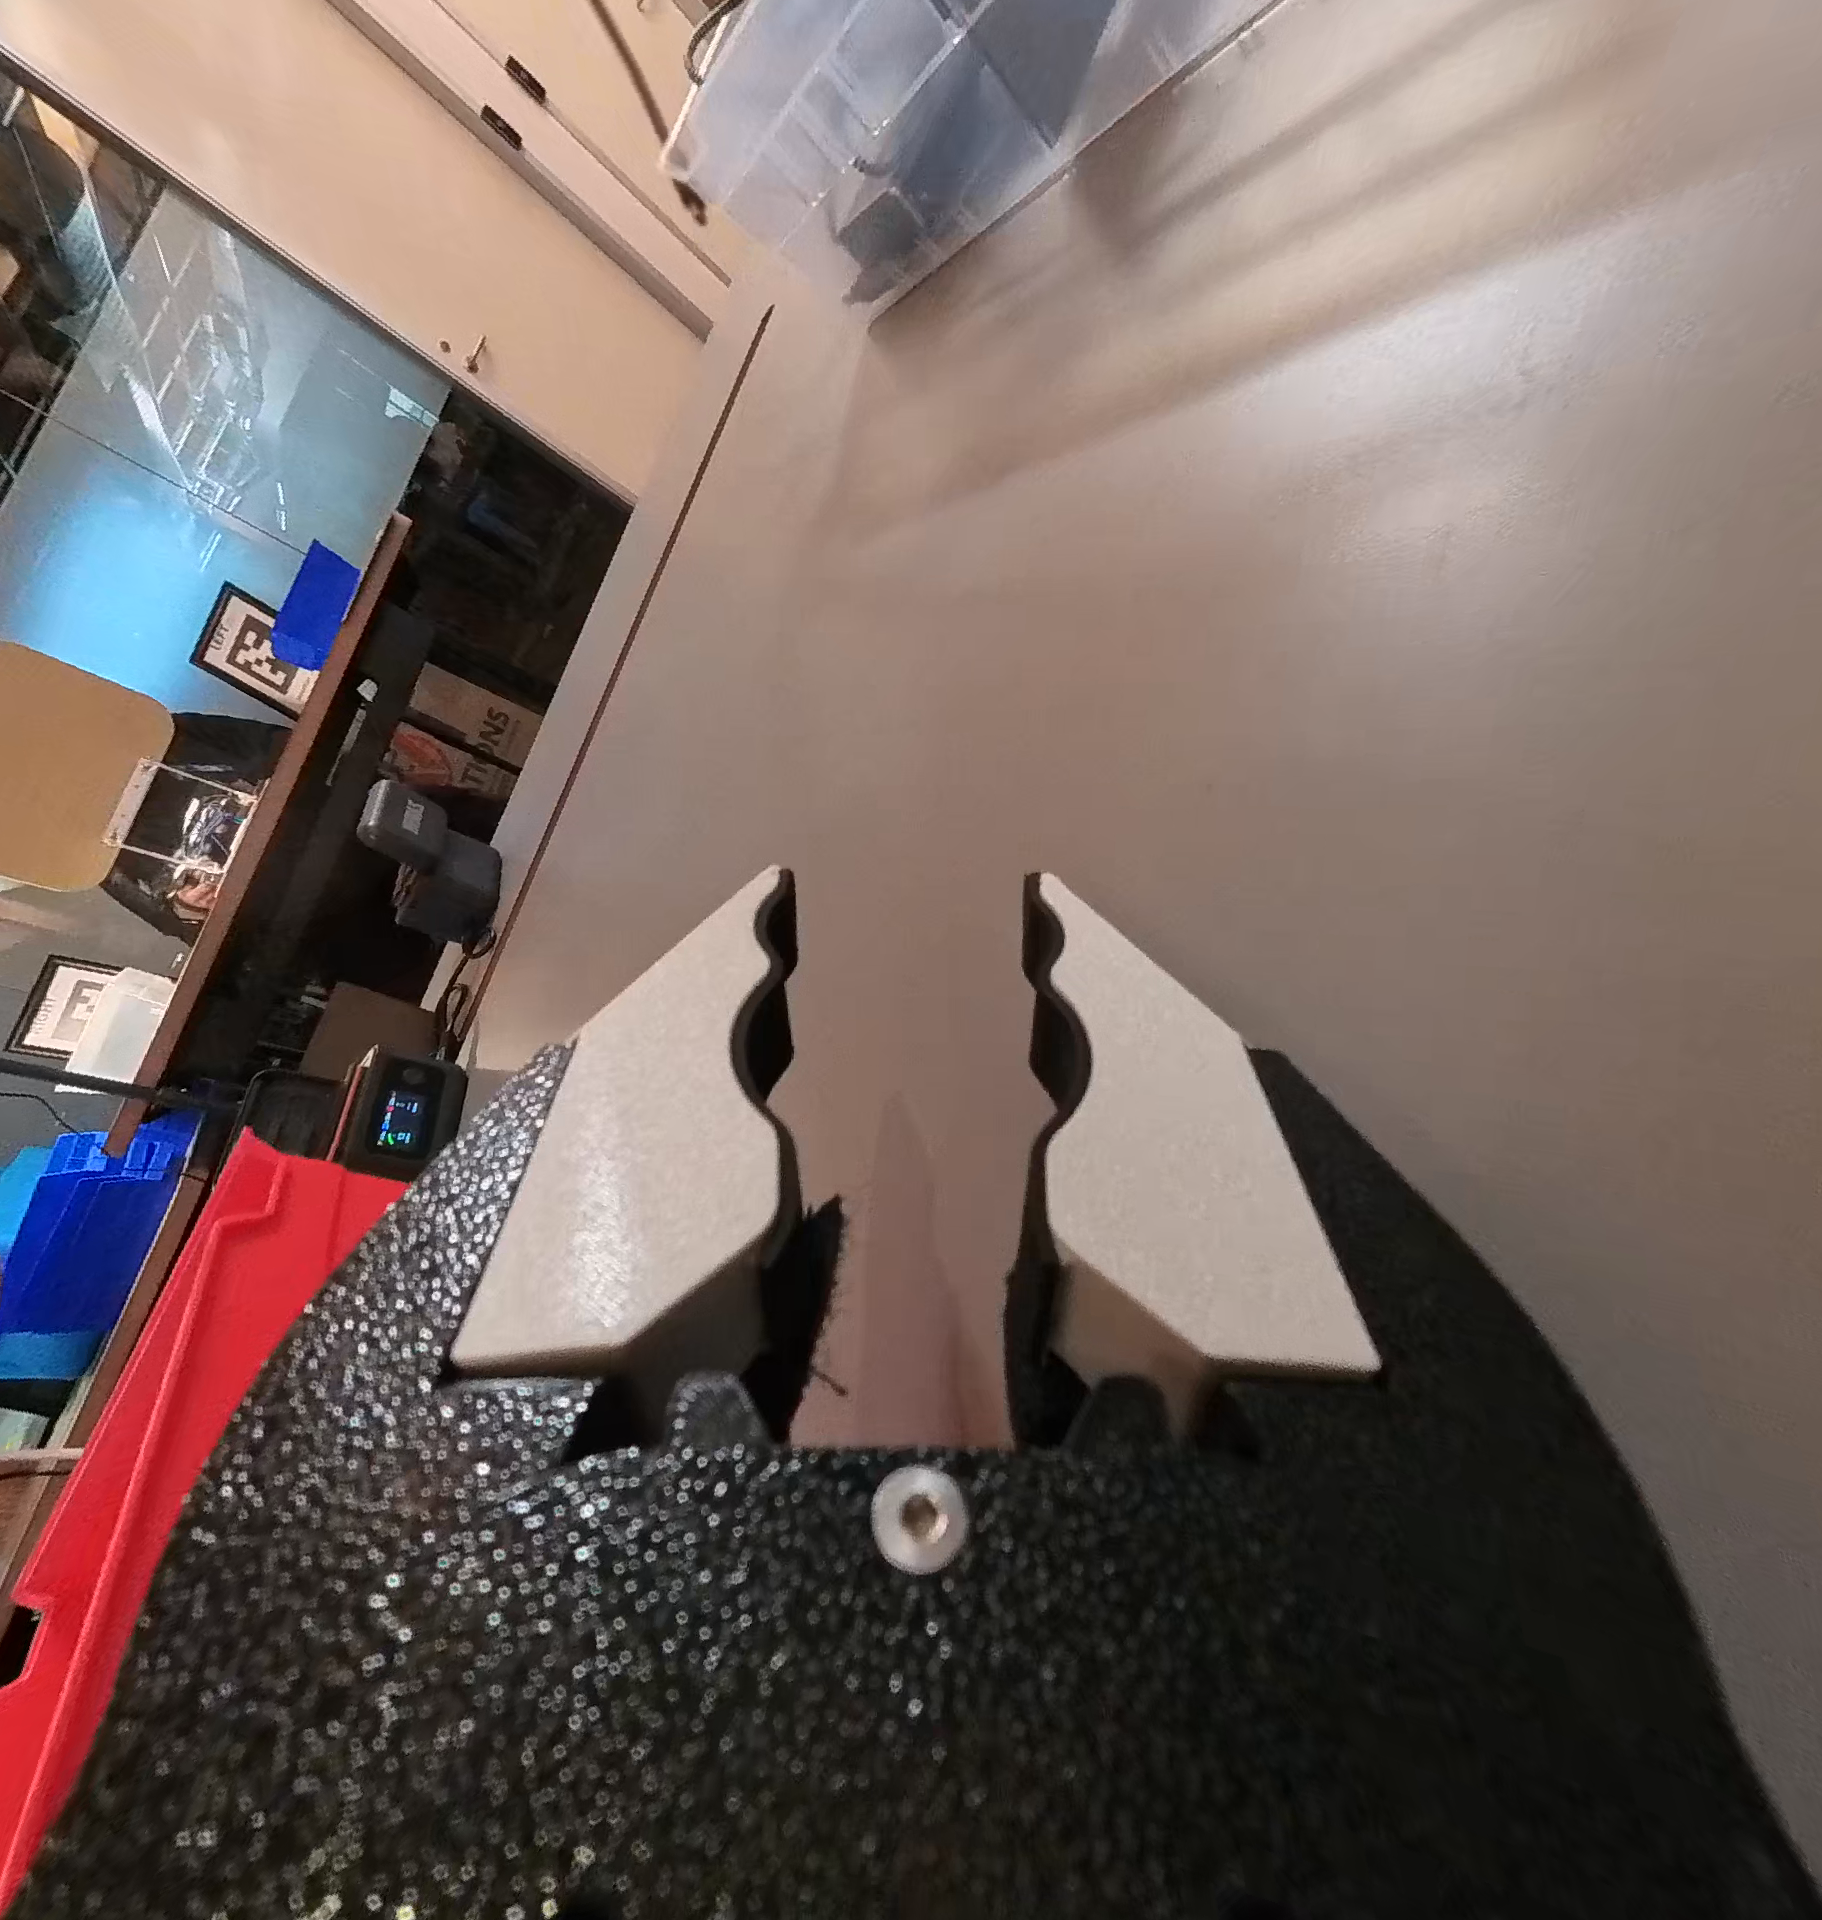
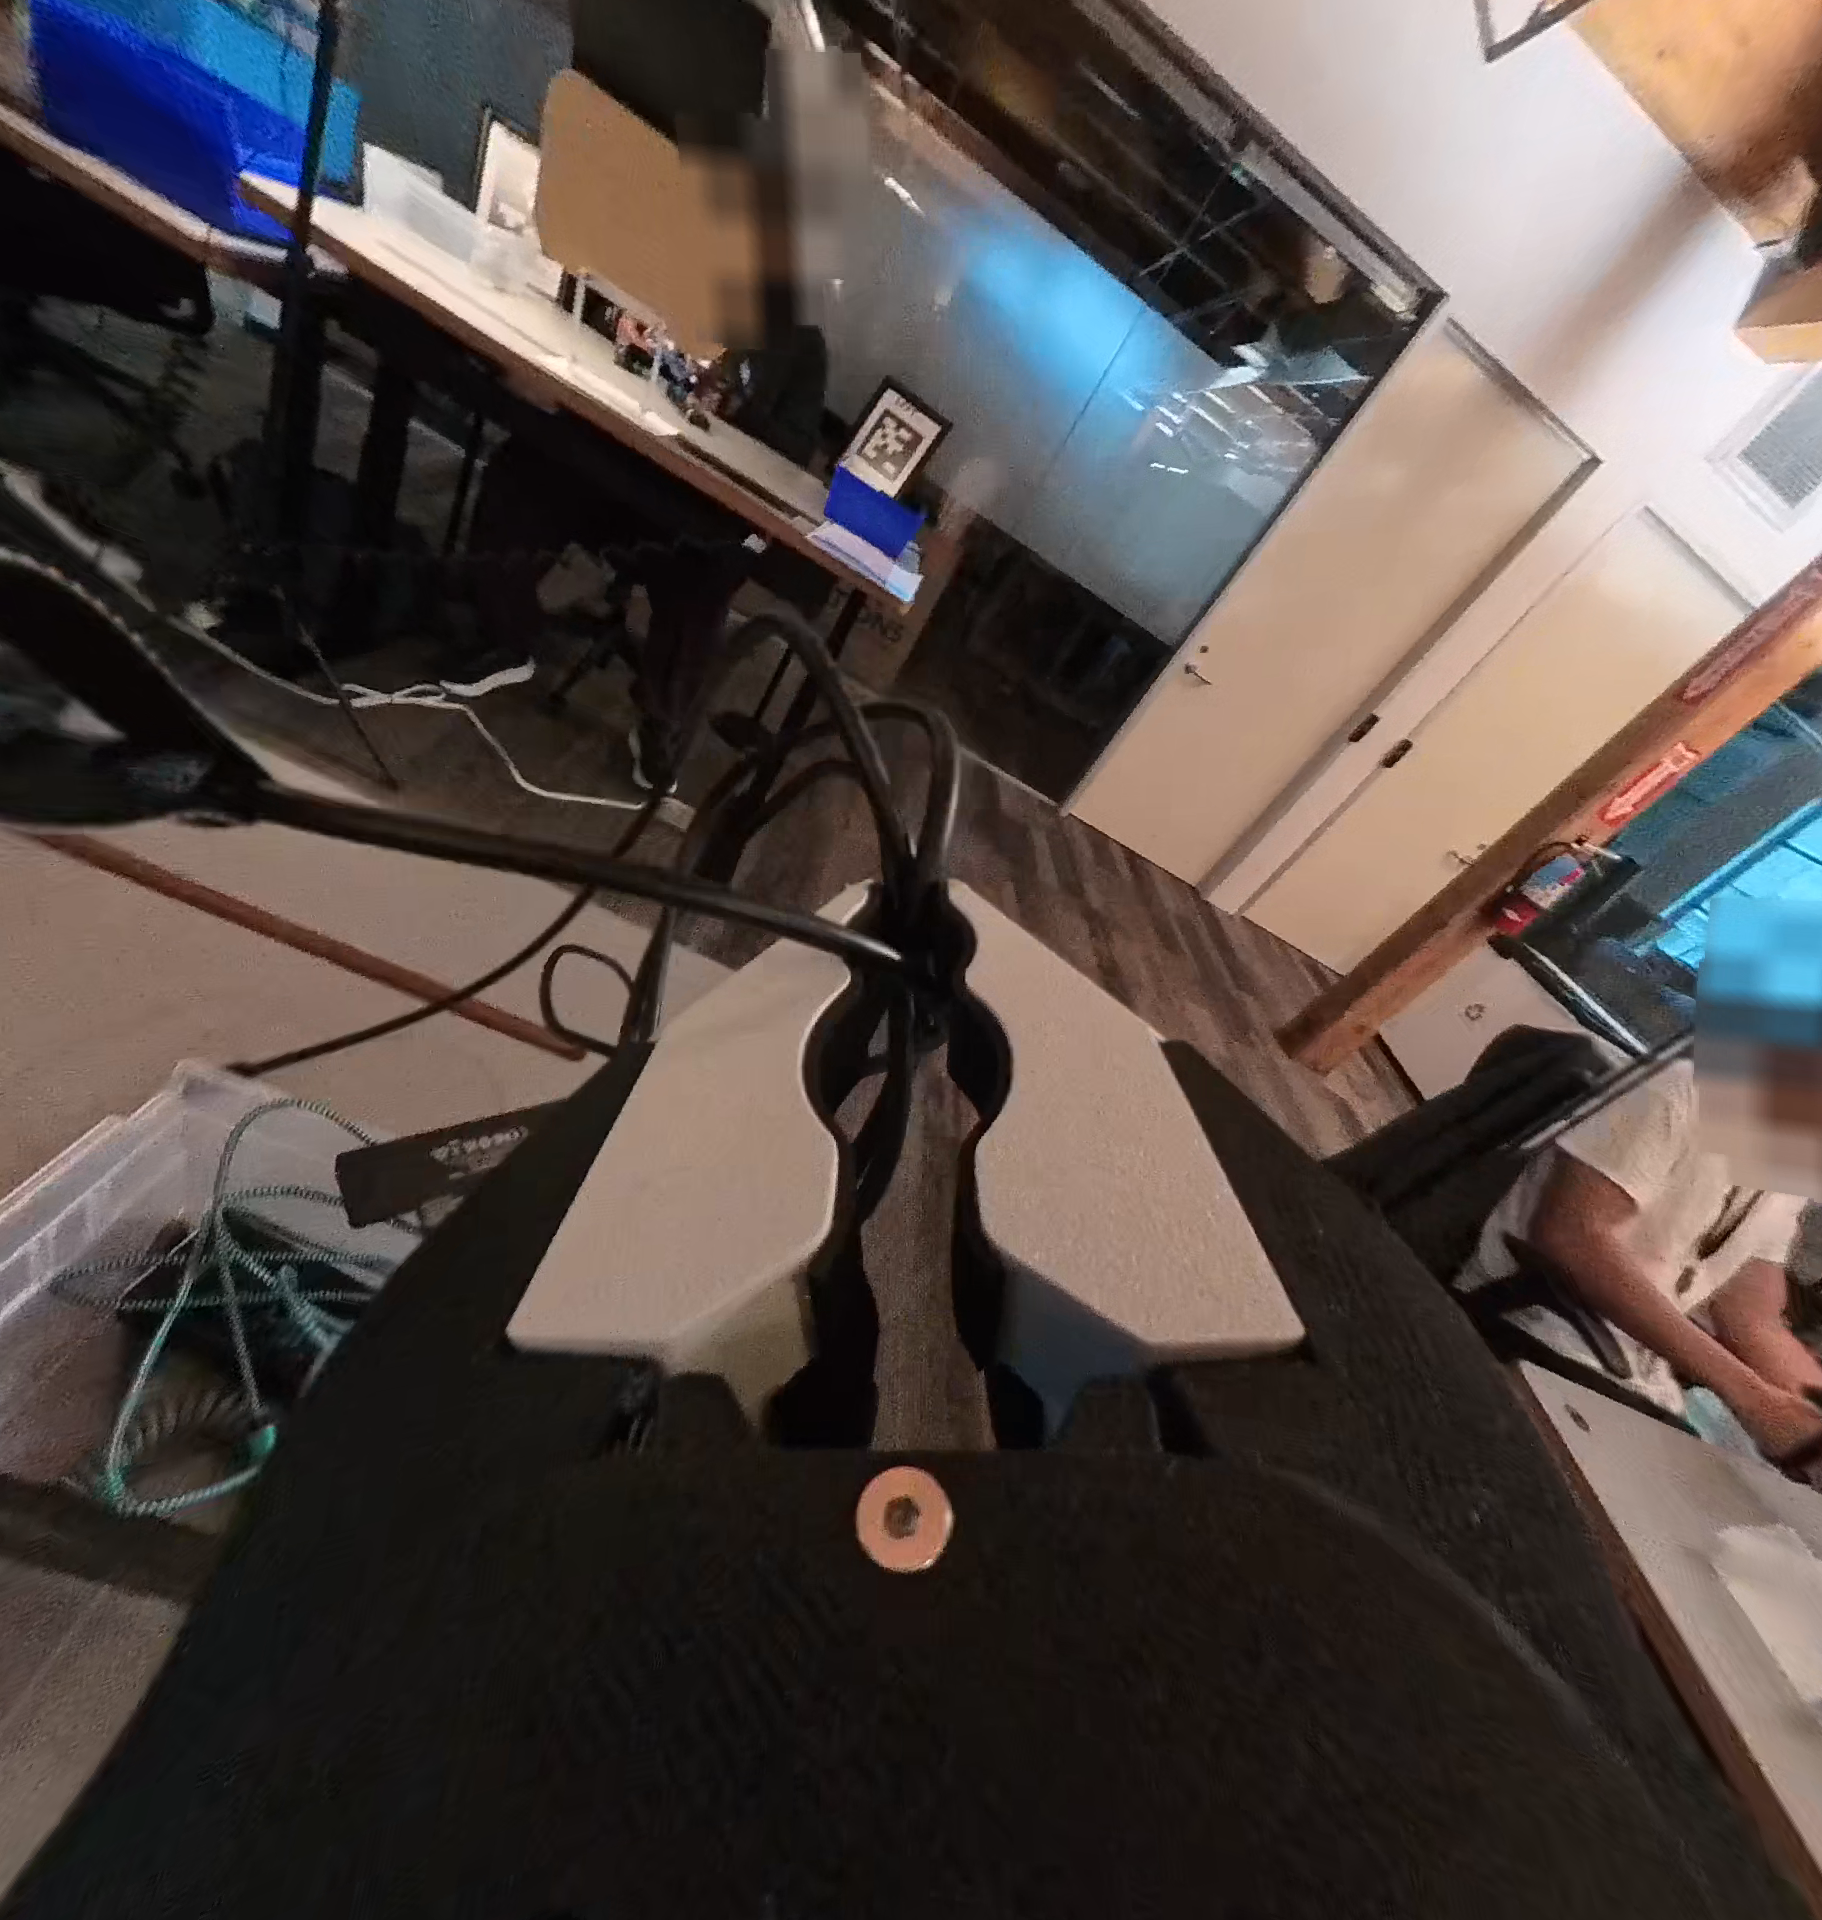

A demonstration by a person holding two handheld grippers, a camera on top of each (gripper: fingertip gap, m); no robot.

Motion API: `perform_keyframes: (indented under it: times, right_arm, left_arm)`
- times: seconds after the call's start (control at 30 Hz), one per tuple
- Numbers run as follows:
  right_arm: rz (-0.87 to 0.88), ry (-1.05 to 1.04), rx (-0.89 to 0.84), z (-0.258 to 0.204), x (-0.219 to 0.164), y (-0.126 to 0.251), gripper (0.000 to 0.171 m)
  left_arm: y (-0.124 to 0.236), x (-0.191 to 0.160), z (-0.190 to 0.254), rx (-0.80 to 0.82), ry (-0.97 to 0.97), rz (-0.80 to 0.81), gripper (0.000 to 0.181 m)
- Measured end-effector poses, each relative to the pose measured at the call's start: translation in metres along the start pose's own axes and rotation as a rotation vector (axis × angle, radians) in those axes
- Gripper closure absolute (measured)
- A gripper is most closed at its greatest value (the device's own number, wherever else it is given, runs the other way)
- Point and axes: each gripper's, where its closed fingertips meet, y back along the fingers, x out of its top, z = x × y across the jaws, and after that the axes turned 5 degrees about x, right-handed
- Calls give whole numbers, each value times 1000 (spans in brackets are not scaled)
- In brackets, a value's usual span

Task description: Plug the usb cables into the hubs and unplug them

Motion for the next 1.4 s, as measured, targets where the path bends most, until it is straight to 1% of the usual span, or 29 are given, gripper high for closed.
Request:
perform_keyframes:
  times: [0.07,0.2,0.33,0.43,0.57,0.8,0.93,1.07,1.2,1.3,1.37,1.4]
  right_arm:
    - [-51,50,80,-21,-11,-8,164]
    - [-206,112,320,-84,-46,-28,164]
    - [-423,124,549,-147,-100,-40,165]
    - [-565,167,636,-177,-138,-45,164]
    - [-632,194,685,-197,-157,-56,165]
    - [-849,477,810,-237,-196,-57,165]
    - [-962,573,905,-264,-214,-52,165]
    - [-1061,577,967,-278,-227,-46,166]
    - [-1095,526,1004,-292,-239,-45,167]
    - [-1089,476,987,-301,-245,-49,166]
    - [-1087,456,966,-298,-239,-49,163]
    - [-1096,428,952,-294,-234,-46,159]
  left_arm:
    - [-1,0,1,-2,-4,0,139]
    - [-2,1,2,-1,-14,0,139]
    - [-1,1,2,-2,-16,-1,140]
    - [-2,1,3,-4,-17,-1,140]
    - [-2,1,4,-6,-22,-3,140]
    - [-2,0,6,-11,-32,-7,140]
    - [-1,0,8,-14,-37,-8,140]
    - [0,0,8,-18,-38,-7,140]
    - [1,-1,8,-22,-46,-7,140]
    - [-1,0,10,-23,-52,-8,140]
    - [-2,0,10,-24,-54,-10,140]
    - [-1,0,10,-24,-54,-10,141]
